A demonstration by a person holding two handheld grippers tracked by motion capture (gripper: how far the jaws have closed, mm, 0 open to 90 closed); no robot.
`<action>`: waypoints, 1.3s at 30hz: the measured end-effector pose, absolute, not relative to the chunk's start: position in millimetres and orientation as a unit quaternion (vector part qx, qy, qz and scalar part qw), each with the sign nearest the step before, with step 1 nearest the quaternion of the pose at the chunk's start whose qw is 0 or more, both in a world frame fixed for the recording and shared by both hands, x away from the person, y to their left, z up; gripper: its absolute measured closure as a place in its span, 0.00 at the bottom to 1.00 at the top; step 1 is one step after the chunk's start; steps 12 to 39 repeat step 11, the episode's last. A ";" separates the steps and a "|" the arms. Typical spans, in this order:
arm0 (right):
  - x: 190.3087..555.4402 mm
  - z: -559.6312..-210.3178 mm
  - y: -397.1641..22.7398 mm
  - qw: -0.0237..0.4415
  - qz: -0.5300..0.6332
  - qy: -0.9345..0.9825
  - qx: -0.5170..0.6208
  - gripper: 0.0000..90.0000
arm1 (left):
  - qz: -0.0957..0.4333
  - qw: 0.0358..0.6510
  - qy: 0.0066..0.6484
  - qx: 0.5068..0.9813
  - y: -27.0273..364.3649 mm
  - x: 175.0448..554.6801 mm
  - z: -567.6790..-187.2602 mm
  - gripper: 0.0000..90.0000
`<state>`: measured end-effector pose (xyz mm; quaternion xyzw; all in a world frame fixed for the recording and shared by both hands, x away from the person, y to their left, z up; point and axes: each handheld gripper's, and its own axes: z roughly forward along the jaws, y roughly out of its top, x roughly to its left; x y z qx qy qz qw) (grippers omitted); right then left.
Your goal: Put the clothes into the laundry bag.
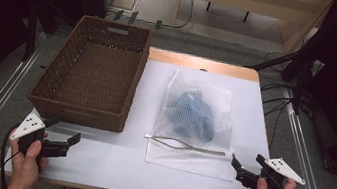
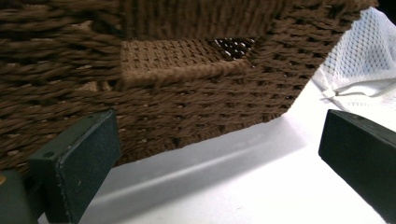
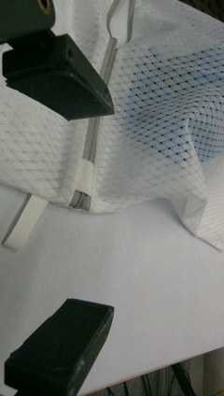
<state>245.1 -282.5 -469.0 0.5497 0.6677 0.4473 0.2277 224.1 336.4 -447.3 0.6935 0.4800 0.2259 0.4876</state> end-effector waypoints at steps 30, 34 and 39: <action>244.0 -467.8 -284.2 0.227 0.451 0.666 0.549 0.09 | 0.231 0.485 0.488 0.688 348.5 224.6 -447.8 0.00; 244.0 -467.8 -284.2 0.227 0.451 0.666 0.549 0.09 | 0.231 0.485 0.488 0.688 348.5 224.6 -447.8 0.00; 244.0 -467.8 -284.2 0.227 0.451 0.666 0.549 0.09 | 0.231 0.485 0.488 0.688 348.5 224.6 -447.8 0.00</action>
